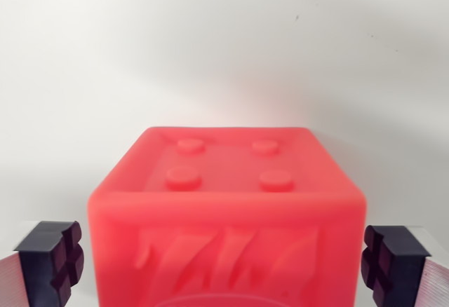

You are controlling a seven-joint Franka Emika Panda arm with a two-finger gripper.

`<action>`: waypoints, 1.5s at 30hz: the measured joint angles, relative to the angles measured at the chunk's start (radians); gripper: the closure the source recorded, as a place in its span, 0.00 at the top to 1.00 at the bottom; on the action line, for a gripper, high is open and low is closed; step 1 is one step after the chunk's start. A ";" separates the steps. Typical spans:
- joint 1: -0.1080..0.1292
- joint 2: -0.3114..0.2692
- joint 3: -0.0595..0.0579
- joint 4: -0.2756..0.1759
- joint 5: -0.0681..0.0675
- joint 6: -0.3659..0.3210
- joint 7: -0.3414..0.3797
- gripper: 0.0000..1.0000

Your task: Destack cube

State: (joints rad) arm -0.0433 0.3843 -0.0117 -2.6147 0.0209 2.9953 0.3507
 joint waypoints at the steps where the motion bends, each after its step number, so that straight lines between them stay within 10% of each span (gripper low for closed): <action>1: 0.000 -0.005 0.000 -0.001 0.000 -0.004 0.000 1.00; 45: 0.005 -0.488 -0.009 -0.046 -0.020 -0.435 0.015 1.00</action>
State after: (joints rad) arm -0.0385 -0.1037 -0.0206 -2.6604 0.0007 2.5601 0.3653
